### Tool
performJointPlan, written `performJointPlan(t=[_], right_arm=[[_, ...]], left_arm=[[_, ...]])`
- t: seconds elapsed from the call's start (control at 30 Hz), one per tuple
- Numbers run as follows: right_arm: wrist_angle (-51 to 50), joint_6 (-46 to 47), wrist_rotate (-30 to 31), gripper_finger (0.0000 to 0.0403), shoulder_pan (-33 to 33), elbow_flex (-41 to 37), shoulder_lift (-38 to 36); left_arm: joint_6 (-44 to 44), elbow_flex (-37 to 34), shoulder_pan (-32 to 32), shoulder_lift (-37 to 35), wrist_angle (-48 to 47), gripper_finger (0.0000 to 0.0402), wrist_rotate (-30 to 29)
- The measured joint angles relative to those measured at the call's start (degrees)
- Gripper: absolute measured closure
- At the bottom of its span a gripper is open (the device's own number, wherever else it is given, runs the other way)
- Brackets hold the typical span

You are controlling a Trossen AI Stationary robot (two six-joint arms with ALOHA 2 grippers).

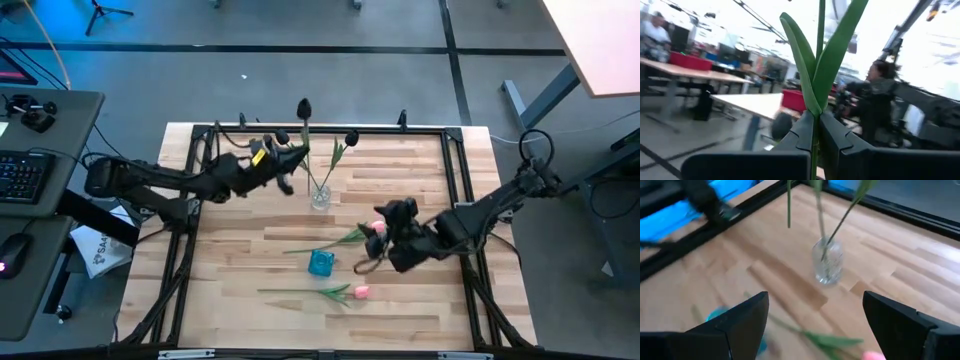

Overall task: Sort flowers into vase by color
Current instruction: Put the black flower into the transparent vase

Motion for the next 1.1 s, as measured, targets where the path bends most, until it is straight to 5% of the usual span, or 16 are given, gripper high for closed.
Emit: performJointPlan(t=[0.23,0.47,0.73,1.1], right_arm=[[1.2,-4.9,-0.3,0.0085,-5.3,0.0,0.0],[5.2,-9.4,-0.6,0.0085,-6.9,0.0,0.0],[5.8,-11.0,-1.1,0.0085,-6.8,0.0,0.0],[5.7,-14.3,-1.3,0.0085,-6.8,0.0,0.0]], left_arm=[[-1.5,3.8,2.6,8.1,2.4,0.0401,3.5],[-0.8,5.9,3.3,15.8,9.4,0.0401,0.4],[4.1,6.0,3.7,16.7,9.5,0.0401,-5.8],[1.3,6.0,2.5,16.7,7.9,0.0401,-6.1]])
